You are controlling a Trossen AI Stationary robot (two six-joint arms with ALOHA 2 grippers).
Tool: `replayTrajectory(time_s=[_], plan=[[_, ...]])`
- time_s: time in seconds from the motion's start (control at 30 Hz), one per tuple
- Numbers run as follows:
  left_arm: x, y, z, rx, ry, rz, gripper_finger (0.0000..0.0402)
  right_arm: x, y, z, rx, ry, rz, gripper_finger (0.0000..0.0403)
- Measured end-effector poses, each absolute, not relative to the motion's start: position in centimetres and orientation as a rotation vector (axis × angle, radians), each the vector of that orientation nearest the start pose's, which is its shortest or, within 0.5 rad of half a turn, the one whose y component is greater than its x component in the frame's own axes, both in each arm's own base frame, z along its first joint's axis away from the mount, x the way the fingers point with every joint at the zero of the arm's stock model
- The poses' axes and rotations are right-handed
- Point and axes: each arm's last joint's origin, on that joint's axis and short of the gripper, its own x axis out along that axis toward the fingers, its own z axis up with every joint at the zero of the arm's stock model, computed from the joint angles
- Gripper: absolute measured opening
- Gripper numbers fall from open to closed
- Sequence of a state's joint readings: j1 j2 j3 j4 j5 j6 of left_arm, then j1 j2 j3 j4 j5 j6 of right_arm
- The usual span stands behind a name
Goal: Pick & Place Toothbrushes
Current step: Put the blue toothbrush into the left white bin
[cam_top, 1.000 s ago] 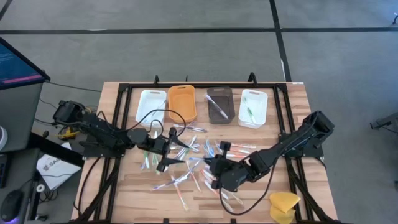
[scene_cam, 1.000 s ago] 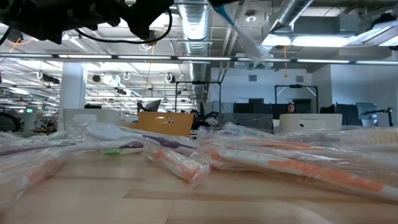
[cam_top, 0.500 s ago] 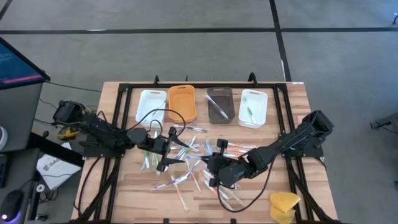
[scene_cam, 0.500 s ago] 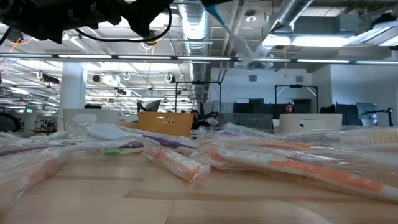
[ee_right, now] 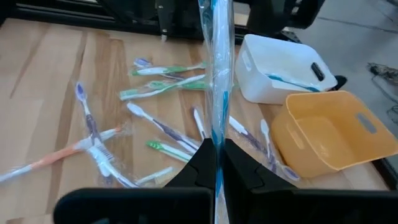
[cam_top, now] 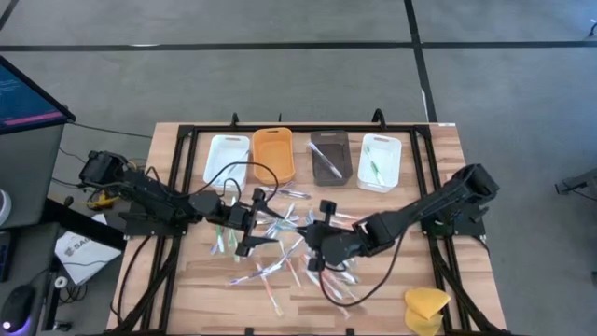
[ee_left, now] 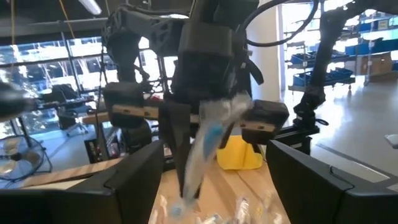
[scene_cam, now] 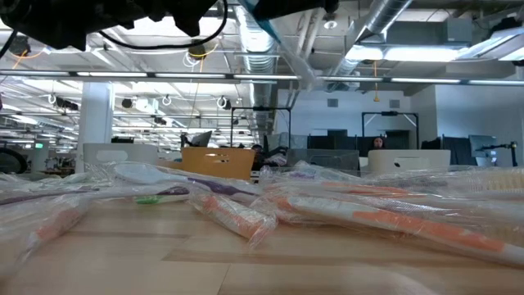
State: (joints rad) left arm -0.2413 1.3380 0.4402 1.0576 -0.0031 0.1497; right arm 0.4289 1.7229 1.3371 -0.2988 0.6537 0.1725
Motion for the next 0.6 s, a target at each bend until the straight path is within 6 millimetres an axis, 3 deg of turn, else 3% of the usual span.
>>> replayTrajectory(time_s=[0.6], plan=[[24.76,-5.83,22.18,0.158,-0.177,-0.201,0.0188,35.65,13.26,27.04,-0.196,0.571,-0.282,0.0]])
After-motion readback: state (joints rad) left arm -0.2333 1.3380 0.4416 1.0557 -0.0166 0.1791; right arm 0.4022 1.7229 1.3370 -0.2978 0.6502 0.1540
